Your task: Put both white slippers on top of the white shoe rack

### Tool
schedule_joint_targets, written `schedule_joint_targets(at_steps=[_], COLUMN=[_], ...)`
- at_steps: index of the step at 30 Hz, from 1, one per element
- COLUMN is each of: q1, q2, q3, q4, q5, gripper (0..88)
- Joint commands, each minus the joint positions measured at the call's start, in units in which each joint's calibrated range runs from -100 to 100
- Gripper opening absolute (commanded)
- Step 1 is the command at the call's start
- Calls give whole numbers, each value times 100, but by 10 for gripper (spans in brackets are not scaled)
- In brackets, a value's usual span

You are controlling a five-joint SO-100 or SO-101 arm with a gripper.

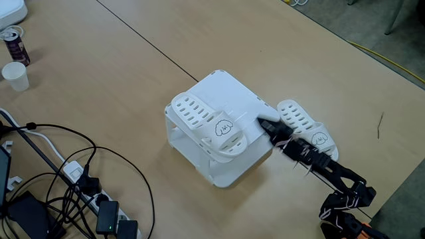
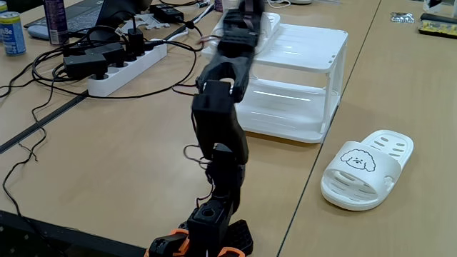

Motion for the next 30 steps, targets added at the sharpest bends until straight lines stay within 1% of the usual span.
schedule_joint_targets(at_steps=[1, 2, 5, 12, 16, 20, 22, 30], q1=[1755, 2084, 2676, 3466, 3679, 3803, 3934, 4658], q2=[-311, -311, -370, -378, -428, -462, -487, -487], q3=[468, 820, 1740, 3102, 3526, 3833, 3923, 4239], q4=[-9, -9, -18, -78, -87, -87, -87, -87], q5=[42, 42, 42, 42, 42, 42, 42, 42], gripper=[10, 17, 18, 18, 20, 99, 116, 114])
